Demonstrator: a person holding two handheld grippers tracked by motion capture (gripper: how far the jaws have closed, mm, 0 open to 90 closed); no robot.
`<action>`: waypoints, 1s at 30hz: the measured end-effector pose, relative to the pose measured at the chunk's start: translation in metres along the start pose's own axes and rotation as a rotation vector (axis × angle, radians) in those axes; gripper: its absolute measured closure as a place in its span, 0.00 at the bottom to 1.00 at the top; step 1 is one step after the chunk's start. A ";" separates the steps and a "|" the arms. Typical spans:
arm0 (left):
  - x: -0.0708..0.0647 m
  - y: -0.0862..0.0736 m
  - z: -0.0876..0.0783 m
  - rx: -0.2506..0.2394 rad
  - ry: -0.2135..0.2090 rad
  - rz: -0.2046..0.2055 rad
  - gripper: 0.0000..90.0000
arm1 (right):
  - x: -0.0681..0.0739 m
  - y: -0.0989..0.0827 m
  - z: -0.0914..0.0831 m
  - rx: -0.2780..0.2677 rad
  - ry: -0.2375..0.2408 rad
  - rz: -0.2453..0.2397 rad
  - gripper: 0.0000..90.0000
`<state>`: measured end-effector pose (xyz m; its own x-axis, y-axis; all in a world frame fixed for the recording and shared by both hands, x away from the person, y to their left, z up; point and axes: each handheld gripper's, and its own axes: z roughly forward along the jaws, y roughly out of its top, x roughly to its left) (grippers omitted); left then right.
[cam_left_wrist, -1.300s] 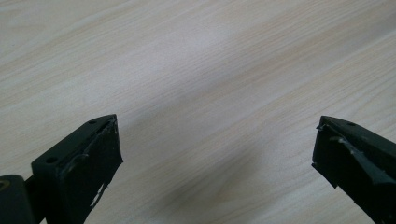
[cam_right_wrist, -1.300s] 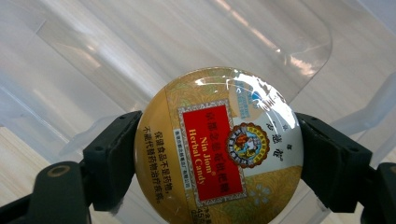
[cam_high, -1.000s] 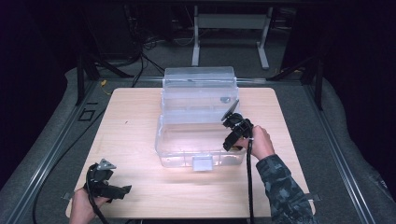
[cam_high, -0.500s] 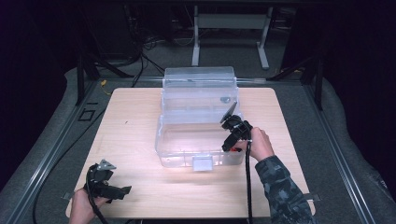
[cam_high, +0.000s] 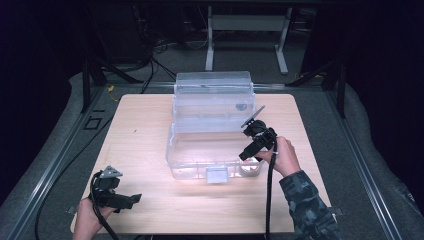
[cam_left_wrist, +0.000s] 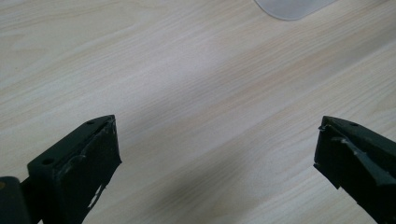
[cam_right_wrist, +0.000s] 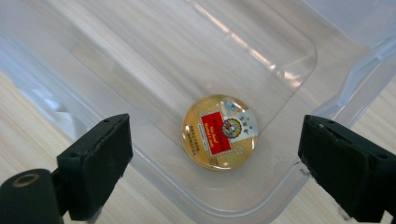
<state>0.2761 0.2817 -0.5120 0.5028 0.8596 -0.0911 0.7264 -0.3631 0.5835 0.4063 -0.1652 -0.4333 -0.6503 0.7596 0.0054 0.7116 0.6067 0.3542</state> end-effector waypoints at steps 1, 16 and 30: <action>-0.001 0.002 0.000 0.007 0.001 0.012 0.00 | 0.001 -0.001 -0.002 -0.017 0.007 0.002 0.11; -0.003 0.051 -0.012 -0.034 -0.009 0.110 0.00 | 0.017 -0.021 -0.017 -0.122 0.010 -0.033 0.09; -0.007 0.118 -0.013 -0.086 -0.070 0.181 0.00 | 0.026 -0.032 -0.015 -0.177 0.016 -0.042 0.11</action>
<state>0.3523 0.2379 -0.4325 0.6549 0.7550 -0.0331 0.5803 -0.4743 0.6620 0.3629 -0.1688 -0.4306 -0.6839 0.7296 0.0017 0.6267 0.5863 0.5132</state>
